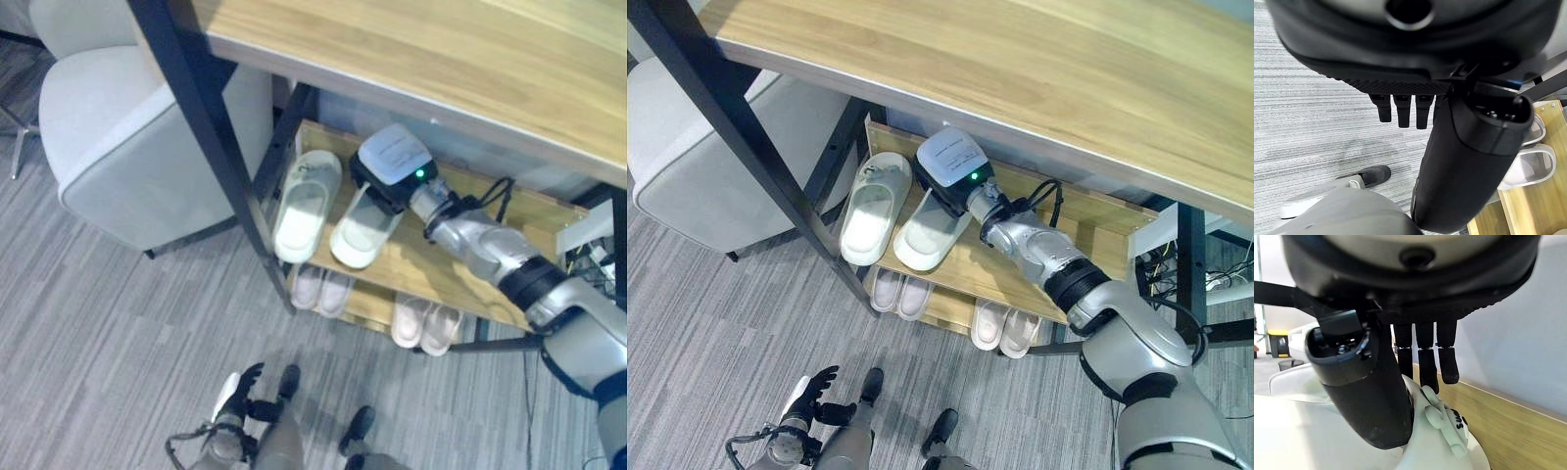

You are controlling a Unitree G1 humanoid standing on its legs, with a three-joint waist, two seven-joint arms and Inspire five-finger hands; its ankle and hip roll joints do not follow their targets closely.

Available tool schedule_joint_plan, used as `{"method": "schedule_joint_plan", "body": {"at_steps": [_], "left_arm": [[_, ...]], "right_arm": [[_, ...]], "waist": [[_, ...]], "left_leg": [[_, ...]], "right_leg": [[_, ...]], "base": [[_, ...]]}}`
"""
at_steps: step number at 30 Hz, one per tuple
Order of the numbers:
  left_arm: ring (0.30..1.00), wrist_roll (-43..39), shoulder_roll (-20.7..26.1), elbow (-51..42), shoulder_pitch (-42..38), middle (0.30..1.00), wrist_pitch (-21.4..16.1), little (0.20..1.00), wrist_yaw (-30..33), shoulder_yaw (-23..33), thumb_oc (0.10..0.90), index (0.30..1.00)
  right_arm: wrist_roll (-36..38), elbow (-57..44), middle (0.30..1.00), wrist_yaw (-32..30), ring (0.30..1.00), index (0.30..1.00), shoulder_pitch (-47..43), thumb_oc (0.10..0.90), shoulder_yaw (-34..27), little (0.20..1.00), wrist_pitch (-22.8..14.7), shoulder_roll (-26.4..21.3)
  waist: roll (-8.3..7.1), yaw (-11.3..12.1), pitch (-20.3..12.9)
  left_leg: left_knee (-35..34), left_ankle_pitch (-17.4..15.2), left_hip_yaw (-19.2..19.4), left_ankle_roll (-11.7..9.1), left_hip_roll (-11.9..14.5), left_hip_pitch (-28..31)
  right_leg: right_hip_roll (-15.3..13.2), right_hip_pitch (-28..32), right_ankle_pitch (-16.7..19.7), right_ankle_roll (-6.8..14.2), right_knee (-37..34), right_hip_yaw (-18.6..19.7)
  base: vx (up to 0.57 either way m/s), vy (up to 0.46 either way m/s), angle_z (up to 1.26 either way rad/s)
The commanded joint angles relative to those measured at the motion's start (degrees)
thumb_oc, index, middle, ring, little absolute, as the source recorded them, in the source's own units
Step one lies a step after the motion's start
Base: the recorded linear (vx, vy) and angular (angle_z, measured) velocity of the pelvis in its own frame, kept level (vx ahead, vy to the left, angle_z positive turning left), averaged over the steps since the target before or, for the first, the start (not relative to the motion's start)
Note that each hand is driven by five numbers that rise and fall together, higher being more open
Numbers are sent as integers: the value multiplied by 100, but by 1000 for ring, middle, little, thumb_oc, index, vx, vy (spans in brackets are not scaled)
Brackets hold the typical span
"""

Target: Arrange the slippers neatly on the shoe rack.

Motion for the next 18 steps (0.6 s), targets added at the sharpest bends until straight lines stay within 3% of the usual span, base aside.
{"method": "schedule_joint_plan", "body": {"at_steps": [1,2,4,18], "left_arm": [[900,-45,155,59,-152,900,-163,900,180,-436,800,900],[900,-41,152,66,-163,900,-160,900,186,-435,800,900],[900,-36,140,49,-167,900,-160,900,195,-438,800,900],[900,42,105,23,-141,900,-114,900,195,-357,800,900]], "right_arm": [[157,-195,300,-558,300,300,-1009,400,-253,300,36,41],[149,-207,599,-560,599,599,-1011,599,-260,599,37,62],[154,-264,900,-566,900,900,-992,800,-287,900,34,83],[174,-964,900,-531,900,900,-629,800,-524,900,-50,-61]], "waist": [[-34,161,-94],[-31,162,-91],[-24,163,-89],[-14,40,-83]], "left_leg": [[-20,-489,208,-18,-169,346],[-21,-490,207,-18,-169,345],[-21,-491,208,-18,-170,342],[-35,-525,255,-31,-150,420]], "right_leg": [[-262,431,-585,514,164,228],[-263,426,-587,512,169,229],[-269,423,-588,511,173,222],[-271,420,-592,500,199,238]], "base": [[0,0,0],[0,0,0],[0,0,0],[-1,1,1]]}}
